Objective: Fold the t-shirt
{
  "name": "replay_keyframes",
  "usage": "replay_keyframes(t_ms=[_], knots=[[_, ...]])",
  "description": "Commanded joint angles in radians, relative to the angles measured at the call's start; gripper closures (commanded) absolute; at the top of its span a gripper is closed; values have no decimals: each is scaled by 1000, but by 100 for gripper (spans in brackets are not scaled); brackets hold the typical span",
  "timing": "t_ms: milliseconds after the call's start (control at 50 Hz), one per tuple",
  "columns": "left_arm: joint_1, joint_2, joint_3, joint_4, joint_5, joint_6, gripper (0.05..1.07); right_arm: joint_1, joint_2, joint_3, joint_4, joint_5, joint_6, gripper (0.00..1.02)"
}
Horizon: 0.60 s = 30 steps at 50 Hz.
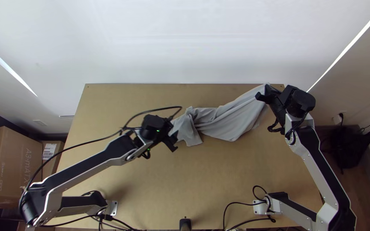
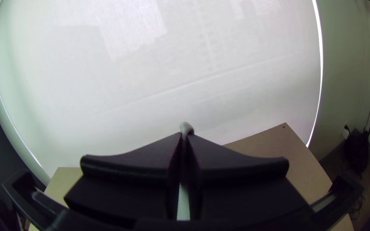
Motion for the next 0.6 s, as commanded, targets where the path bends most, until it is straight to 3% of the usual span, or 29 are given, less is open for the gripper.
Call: replay_keyframes(t_ms=[0, 220, 580], knots=[[-43, 96, -26, 45, -37, 35, 30, 1, 3, 34, 10, 16, 24, 100], [-118, 239, -12, 182, -140, 79, 30, 7, 0, 21, 25, 17, 27, 100], [-164, 375, 2, 258, -175, 88, 33, 27, 8, -4, 91, 19, 35, 100]])
